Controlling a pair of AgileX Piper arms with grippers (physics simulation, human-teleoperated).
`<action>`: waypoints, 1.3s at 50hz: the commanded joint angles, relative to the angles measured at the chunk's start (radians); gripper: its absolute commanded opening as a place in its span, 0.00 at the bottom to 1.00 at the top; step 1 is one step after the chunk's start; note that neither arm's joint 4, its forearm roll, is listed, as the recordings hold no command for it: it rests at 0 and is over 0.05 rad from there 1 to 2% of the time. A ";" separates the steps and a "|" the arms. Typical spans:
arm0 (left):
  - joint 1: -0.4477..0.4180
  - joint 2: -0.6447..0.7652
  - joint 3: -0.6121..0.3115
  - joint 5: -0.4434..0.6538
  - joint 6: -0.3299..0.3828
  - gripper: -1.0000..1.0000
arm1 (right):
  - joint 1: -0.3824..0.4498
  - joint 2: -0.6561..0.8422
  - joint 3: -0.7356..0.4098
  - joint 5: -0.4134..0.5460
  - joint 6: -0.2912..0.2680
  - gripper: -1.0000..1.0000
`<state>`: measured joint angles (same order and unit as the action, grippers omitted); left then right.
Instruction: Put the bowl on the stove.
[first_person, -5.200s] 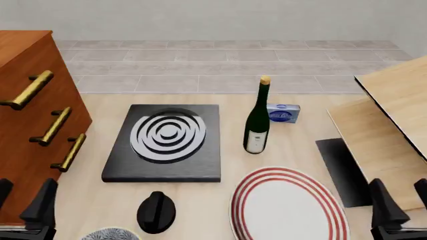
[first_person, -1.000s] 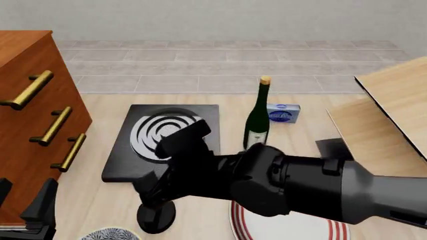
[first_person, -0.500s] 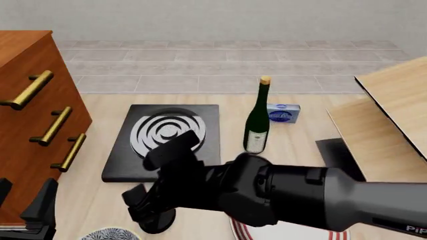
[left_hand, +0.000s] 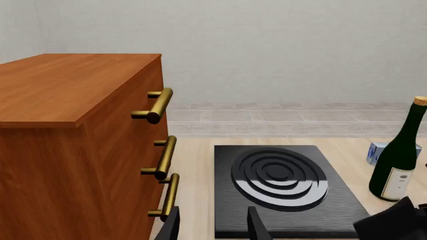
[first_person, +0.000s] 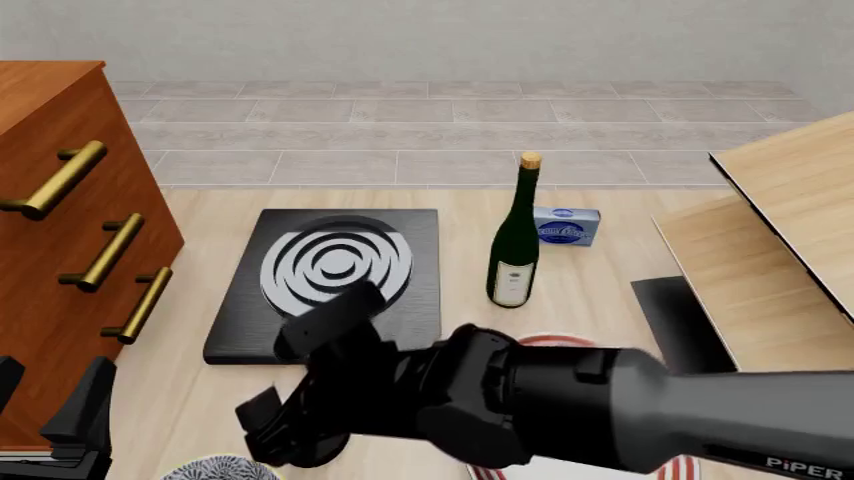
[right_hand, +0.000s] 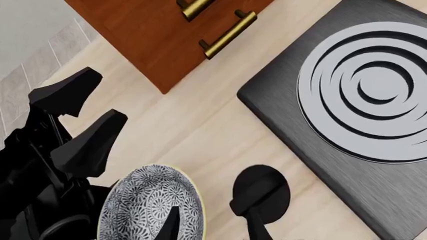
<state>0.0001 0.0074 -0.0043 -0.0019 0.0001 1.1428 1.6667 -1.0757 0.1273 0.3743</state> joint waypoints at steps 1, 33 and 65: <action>0.000 0.000 0.000 0.000 0.000 1.00 | 0.007 0.018 0.007 -0.011 0.014 1.00; 0.000 0.000 0.000 0.000 0.000 1.00 | 0.031 0.072 0.029 -0.041 0.045 1.00; 0.000 0.000 0.000 0.000 0.000 1.00 | 0.068 0.126 0.031 -0.049 0.083 1.00</action>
<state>0.0001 0.0073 -0.0043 -0.0019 0.0001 1.1996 1.7772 -1.0442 0.0807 0.4456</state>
